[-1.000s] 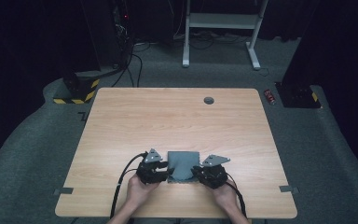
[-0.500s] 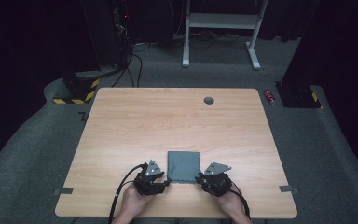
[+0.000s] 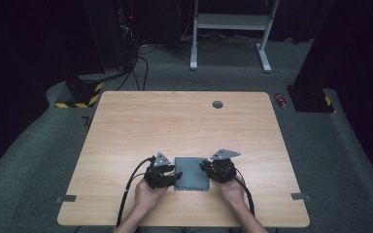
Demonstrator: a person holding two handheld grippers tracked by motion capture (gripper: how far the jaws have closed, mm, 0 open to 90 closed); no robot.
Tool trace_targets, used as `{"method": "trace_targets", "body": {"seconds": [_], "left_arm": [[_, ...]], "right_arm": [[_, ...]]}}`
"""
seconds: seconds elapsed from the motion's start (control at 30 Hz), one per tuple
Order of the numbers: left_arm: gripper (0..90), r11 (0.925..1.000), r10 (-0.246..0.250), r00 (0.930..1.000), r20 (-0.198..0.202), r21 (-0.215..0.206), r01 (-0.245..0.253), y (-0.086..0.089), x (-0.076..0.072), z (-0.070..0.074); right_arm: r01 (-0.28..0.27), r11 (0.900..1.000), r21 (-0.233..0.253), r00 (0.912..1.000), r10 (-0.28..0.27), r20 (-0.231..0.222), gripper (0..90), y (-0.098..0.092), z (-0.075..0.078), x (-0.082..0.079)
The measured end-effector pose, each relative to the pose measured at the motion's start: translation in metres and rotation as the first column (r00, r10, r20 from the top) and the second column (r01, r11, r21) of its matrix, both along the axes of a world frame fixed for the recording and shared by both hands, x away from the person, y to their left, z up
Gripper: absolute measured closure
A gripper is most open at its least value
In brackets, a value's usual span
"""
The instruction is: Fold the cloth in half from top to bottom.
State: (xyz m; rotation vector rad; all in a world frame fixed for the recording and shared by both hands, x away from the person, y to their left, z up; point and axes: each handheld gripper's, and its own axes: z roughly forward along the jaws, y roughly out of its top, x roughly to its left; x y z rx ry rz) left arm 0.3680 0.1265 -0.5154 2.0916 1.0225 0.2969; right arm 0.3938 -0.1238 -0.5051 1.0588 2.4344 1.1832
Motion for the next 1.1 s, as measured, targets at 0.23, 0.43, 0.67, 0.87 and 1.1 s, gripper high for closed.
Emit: {"method": "trace_targets", "body": {"seconds": [0.23,0.43,0.67,0.87,1.1], "left_arm": [[50.3,0.9979,-0.001,0.9995,0.032,0.065,-0.001,0.004,-0.010,-0.004],[47.7,0.9983,0.030,0.9990,0.033,0.049,-0.031,0.013,-0.006,0.004],[45.3,0.9938,0.081,0.9966,0.014,0.075,-0.082,0.003,0.028,0.002],[42.6,0.9907,0.110,0.9930,0.043,0.076,-0.113,0.005,0.036,-0.004],[40.8,0.9867,0.161,0.9860,0.042,0.017,-0.162,0.042,0.013,0.002]], "right_arm": [[0.037,0.999,-0.025,0.9984,-0.038,-0.042,75.4,0.001,-0.015,0.021],[0.063,0.996,-0.065,0.9978,-0.064,-0.018,71.8,-0.004,-0.010,0.020],[0.089,0.993,-0.079,0.9958,-0.090,-0.017,66.6,-0.005,-0.012,0.028],[0.099,0.991,-0.085,0.9949,-0.100,-0.010,63.2,-0.008,-0.014,0.029],[0.177,0.981,-0.086,0.9843,-0.175,0.020,59.6,-0.046,-0.007,0.010]]}}
